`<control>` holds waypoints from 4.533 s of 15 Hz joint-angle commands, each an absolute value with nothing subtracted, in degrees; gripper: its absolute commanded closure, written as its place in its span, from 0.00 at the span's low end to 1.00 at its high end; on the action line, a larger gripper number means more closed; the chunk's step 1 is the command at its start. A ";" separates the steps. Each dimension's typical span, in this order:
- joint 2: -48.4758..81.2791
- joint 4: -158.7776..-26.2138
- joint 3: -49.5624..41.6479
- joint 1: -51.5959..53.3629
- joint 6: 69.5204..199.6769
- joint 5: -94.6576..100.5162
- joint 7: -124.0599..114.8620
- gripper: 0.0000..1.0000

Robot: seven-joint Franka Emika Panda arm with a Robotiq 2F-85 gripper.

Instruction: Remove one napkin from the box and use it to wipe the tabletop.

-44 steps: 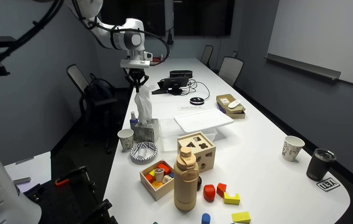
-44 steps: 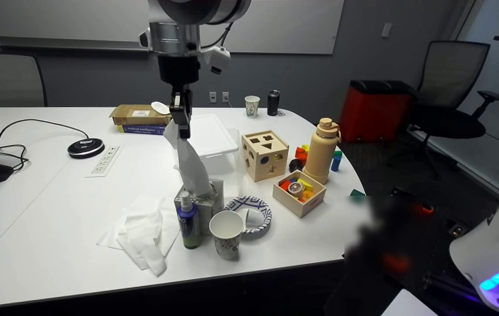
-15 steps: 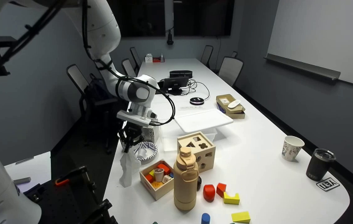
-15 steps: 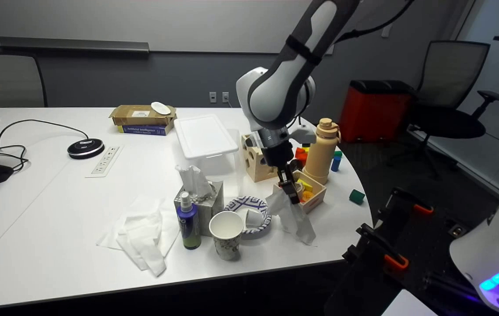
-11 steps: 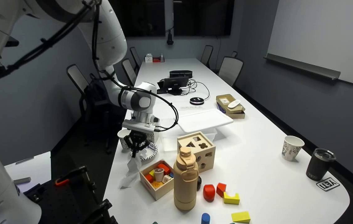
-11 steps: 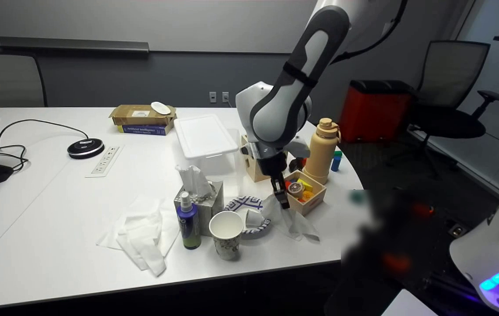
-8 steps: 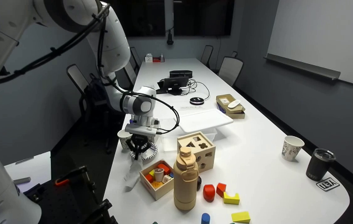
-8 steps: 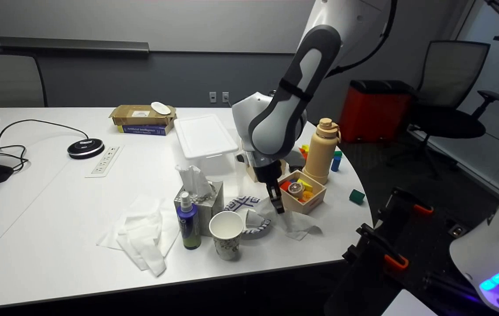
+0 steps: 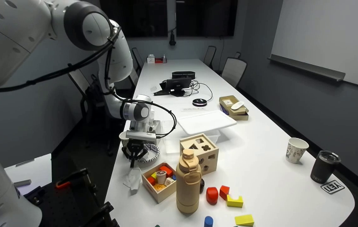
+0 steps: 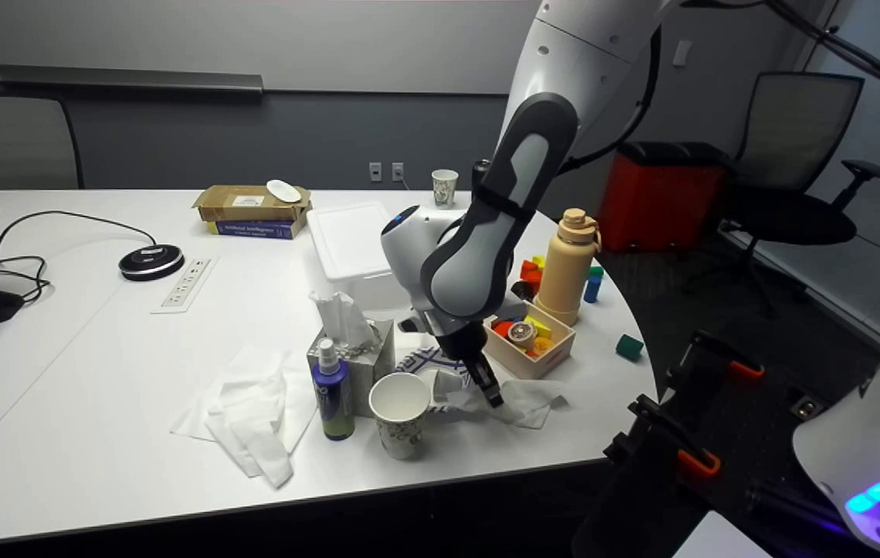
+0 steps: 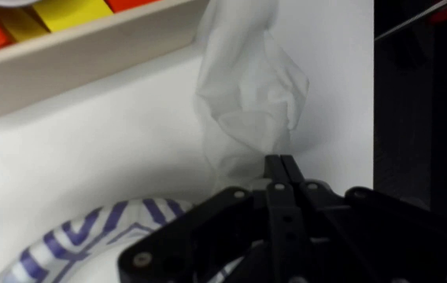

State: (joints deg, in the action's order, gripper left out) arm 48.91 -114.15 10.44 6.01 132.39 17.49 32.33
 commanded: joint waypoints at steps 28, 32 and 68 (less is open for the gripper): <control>52.87 -107.04 8.16 7.06 124.43 24.87 41.36 1.00; 53.68 -107.86 12.06 5.54 127.14 21.24 45.13 1.00; 31.38 -107.33 26.47 5.79 116.14 -0.25 54.62 1.00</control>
